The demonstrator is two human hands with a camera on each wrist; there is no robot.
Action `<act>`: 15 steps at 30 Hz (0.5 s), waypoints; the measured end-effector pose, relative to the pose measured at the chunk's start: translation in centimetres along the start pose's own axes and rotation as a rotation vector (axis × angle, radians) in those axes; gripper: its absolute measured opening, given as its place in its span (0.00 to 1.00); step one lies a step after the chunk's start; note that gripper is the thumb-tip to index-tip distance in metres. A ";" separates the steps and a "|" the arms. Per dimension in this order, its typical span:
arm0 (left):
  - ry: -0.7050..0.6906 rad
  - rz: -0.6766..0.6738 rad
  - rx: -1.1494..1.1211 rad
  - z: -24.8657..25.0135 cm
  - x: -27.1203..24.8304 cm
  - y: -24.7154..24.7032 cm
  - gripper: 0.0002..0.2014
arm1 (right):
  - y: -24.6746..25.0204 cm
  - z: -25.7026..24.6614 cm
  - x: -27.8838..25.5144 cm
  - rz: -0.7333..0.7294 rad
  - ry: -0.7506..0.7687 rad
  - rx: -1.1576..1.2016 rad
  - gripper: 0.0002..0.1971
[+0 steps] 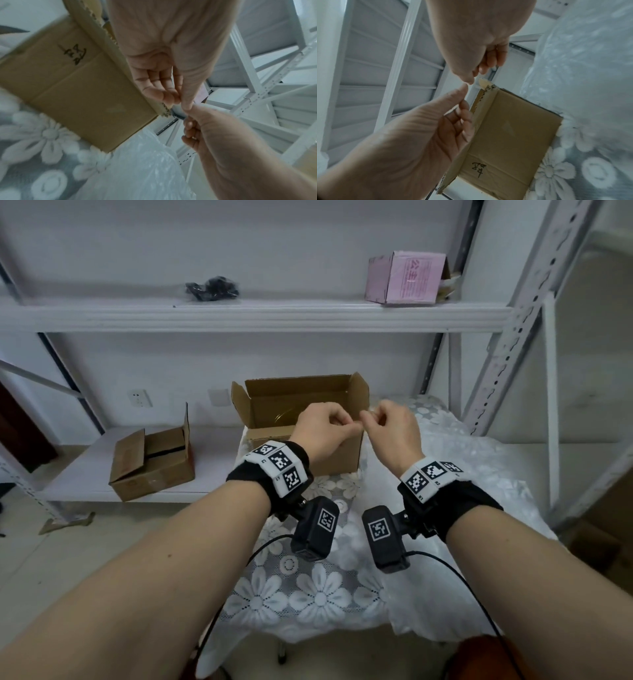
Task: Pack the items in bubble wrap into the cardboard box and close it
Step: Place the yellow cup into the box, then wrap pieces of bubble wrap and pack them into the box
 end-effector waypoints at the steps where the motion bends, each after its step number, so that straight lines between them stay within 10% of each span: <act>1: 0.032 -0.051 -0.012 -0.3 -0.4 -0.6 0.09 | 0.1 0.8 -0.4 -0.009 -0.032 0.006 0.15; 15: 0.675 -0.776 -0.068 -7.9 -10.3 -10.9 0.27 | 1.2 8.8 -7.6 -0.102 -0.504 0.229 0.25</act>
Point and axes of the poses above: each hand's wrist, its own x-axis towards the middle knuckle, its own y-axis out of the back of the hand, z = x × y, the point moved 6 cm from there along x, towards the middle knuckle, and after that the axes turned 5 degrees about x, right-handed, at the moved point
